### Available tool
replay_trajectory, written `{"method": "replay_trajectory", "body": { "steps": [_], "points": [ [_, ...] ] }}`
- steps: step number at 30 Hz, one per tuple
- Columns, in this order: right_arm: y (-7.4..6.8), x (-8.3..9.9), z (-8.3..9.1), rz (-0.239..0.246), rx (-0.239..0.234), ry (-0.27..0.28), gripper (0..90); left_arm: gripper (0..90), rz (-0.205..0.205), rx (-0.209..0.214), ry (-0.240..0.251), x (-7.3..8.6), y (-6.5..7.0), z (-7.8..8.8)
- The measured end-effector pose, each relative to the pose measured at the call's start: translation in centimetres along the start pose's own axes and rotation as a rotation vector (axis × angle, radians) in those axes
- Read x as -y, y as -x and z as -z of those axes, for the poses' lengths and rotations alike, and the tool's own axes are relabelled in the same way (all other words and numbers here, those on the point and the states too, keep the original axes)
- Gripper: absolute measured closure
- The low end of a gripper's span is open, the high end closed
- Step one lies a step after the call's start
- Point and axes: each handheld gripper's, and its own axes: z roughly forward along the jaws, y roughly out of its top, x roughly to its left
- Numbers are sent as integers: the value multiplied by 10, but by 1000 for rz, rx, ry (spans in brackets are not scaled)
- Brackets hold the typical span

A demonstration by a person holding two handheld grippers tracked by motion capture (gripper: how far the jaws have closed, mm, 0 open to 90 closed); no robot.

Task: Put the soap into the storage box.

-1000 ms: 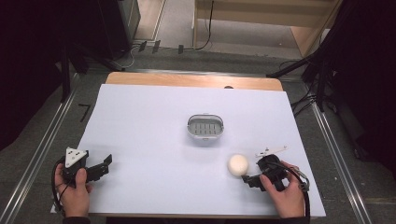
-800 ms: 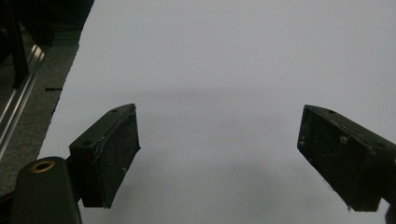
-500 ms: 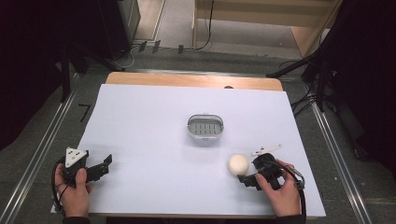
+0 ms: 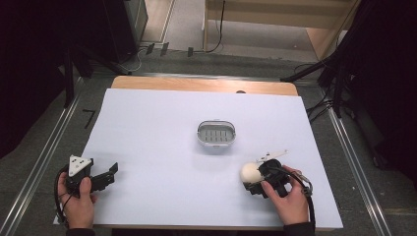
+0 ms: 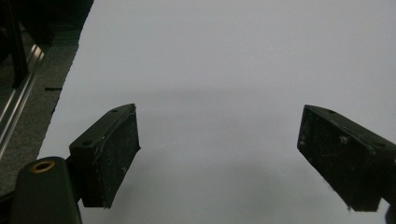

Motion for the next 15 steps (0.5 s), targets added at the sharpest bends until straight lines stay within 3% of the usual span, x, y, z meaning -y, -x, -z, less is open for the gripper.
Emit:
{"method": "replay_trajectory", "body": {
  "steps": [15],
  "points": [
    [-2, -6, -3, -8, 2, 11, 186, 138, 1, 0, -1, 0, 0, 0]
  ]
}}
